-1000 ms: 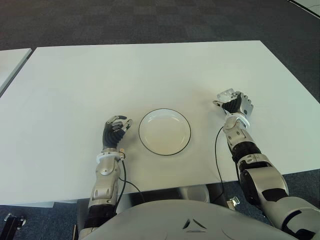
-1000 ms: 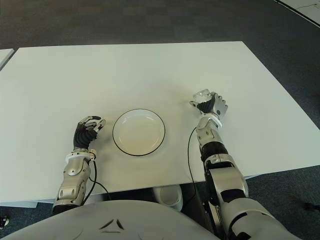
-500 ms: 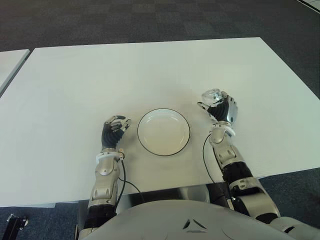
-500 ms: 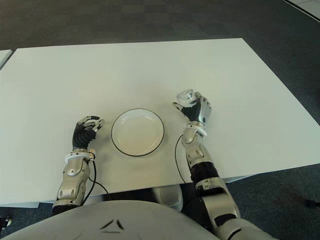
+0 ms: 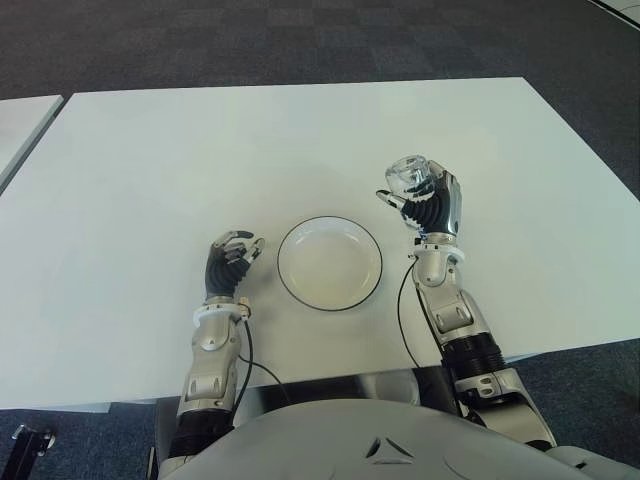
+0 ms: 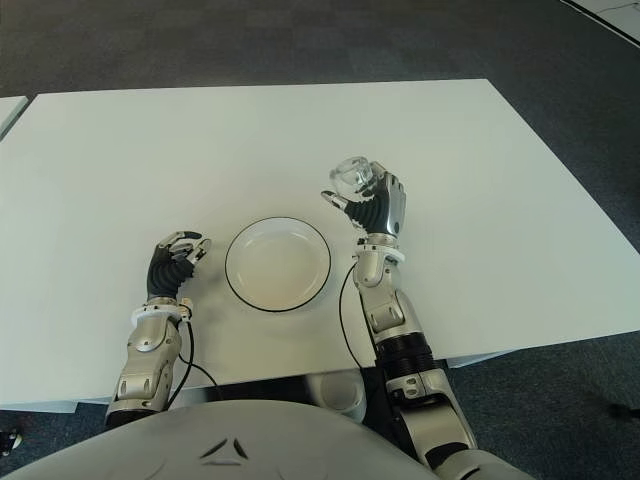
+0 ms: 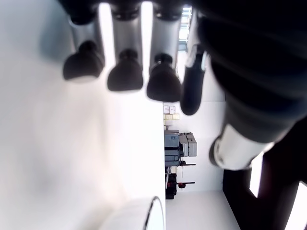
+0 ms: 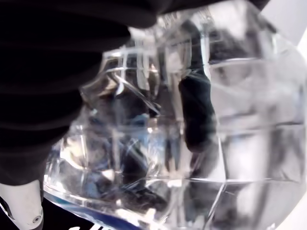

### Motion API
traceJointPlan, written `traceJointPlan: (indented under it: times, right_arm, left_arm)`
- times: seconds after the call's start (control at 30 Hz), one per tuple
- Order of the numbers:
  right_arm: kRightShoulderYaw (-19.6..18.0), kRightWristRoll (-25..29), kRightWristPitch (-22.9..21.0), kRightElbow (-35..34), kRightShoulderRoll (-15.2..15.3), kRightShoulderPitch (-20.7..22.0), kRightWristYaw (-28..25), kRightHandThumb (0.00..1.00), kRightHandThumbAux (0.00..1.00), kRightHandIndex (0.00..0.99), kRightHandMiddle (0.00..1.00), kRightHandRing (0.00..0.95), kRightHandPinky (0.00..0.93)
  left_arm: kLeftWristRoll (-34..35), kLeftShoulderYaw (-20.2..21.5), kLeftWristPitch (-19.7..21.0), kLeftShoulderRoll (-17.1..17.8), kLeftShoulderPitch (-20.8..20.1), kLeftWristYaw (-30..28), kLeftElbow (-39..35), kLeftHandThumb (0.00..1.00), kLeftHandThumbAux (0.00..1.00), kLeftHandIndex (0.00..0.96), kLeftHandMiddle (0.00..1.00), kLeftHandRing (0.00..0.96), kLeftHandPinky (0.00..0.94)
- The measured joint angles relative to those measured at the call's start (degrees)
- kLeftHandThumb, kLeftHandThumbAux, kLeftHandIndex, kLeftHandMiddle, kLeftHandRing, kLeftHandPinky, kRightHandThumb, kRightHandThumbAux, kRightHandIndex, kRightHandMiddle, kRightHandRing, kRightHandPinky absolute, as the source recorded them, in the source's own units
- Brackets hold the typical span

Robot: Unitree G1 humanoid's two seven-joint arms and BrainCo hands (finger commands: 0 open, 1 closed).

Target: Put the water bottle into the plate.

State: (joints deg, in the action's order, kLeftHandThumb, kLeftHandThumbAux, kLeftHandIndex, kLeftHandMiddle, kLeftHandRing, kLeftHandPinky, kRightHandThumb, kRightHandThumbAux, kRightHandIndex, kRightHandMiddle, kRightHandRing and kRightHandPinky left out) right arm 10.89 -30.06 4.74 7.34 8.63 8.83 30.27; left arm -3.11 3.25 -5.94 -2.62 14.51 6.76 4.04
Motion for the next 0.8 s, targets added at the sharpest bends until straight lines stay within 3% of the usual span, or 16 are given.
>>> traceJointPlan:
  times: [0.13,0.4,0.8]
  right_arm:
    - [1.1,0.3,2.5,-2.6,-0.1,-0.8,-2.6,0.705,0.724,0.438,0.884,0.882,0.869]
    - [4.2,-0.7,3.4,-7.7,-1.0,-3.0,-6.7,0.707,0.722,0.438,0.891,0.89,0.878]
    - [9.1,1.1,17.4,-1.4,3.2,-2.5,-17.3,0.71,0.721,0.438,0.894,0.894,0.877]
  left_arm:
    - [0.0,0.0,0.0,-0.1,0.0,0.0,0.0,0.7,0.721,0.438,0.825,0.817,0.813]
    - [0.3,0.0,-0.2,-0.3,0.0,0.0,0.0,0.7,0.721,0.438,0.833,0.828,0.822]
    - [0.1,0.0,-0.7,-0.2,0.1,0.0,0.3,0.7,0.721,0.438,0.841,0.842,0.844]
